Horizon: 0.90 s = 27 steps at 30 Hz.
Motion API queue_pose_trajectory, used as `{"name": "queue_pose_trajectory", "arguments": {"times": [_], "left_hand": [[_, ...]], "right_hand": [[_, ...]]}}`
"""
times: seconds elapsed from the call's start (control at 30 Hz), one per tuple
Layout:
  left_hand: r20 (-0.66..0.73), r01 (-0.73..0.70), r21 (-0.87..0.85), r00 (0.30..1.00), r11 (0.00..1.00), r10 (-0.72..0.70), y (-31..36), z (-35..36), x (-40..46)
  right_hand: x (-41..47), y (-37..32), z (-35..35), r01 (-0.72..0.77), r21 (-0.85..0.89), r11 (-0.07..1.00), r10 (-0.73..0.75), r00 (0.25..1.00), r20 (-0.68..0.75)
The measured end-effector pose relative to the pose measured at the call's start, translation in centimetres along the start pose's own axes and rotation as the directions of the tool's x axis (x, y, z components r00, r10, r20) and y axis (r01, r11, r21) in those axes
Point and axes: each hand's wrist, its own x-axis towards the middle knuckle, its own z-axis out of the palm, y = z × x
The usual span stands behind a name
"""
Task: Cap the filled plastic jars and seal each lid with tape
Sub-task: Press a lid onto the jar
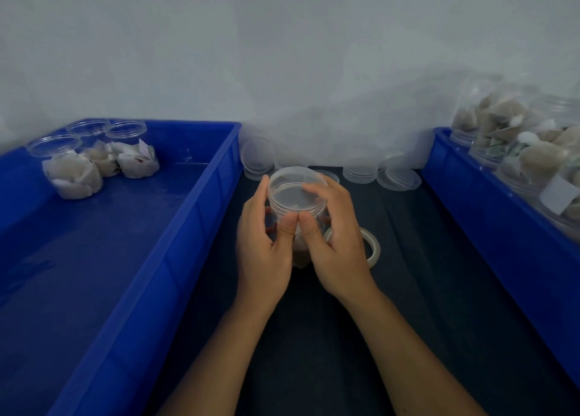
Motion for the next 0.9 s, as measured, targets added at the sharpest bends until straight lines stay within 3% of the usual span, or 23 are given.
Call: {"name": "queue_pose_trajectory", "arguments": {"times": [0.53,0.9], "left_hand": [[-0.001,0.038,0.079,0.999,0.996,-0.038,0.12,0.05,-0.39],[0.041,0.078,0.045,0.996,0.996,-0.08,-0.25,0.02,-0.65]], "right_hand": [[-0.24,0.18,0.05,-0.023,0.01,1.0,0.023,1.0,-0.005],[-0.58,0.31,0.1,-0.034,0.03,0.999,0.034,0.999,0.001]]}}
